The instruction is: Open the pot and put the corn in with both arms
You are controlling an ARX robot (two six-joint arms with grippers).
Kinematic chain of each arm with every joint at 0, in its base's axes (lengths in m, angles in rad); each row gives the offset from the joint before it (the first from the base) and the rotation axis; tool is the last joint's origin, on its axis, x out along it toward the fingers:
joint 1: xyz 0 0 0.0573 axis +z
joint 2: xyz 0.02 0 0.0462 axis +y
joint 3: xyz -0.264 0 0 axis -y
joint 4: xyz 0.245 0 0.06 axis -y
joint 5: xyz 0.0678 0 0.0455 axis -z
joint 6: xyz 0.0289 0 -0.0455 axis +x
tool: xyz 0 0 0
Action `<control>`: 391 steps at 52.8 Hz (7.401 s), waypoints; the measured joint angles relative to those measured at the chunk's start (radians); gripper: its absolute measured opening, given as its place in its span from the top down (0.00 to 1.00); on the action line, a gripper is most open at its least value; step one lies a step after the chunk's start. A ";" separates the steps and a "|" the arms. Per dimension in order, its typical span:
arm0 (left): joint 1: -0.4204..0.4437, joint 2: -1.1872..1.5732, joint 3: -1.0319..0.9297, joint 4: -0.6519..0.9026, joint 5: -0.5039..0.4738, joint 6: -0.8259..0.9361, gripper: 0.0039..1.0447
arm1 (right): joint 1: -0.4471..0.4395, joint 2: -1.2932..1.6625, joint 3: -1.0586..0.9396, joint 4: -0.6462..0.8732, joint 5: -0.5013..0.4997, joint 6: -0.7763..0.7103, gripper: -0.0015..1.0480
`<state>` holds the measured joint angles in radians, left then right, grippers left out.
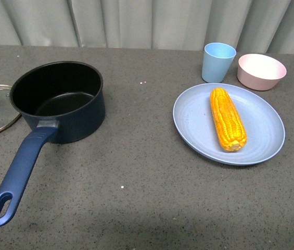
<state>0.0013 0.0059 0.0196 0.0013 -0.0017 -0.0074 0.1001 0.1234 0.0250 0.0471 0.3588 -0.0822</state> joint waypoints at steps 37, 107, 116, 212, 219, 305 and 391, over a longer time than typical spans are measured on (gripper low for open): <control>-0.001 -0.002 0.000 -0.001 0.002 0.003 0.06 | -0.091 1.500 0.713 0.194 -0.466 0.201 0.09; -0.001 -0.002 0.000 -0.001 0.002 0.003 0.06 | 0.074 2.137 1.419 -0.434 -0.496 0.276 0.35; -0.001 -0.002 0.000 -0.001 0.002 0.003 0.06 | 0.078 2.137 1.420 -0.434 -0.495 0.276 0.57; -0.001 -0.002 0.000 -0.001 0.002 0.003 0.06 | 0.402 2.482 2.166 -0.429 -1.277 0.774 0.75; -0.001 -0.002 0.000 -0.001 0.002 0.003 0.06 | 0.402 2.488 2.166 -0.437 -1.272 0.774 0.52; -0.001 -0.002 0.000 -0.001 0.001 0.003 0.06 | 0.098 1.257 0.306 0.988 -0.164 0.108 0.51; -0.001 -0.002 0.000 -0.001 0.001 0.003 0.06 | -0.098 0.224 -0.020 0.304 -0.357 0.083 0.99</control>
<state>0.0006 0.0036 0.0196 0.0006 -0.0006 -0.0048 0.0025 0.3473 0.0051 0.3511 0.0017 0.0010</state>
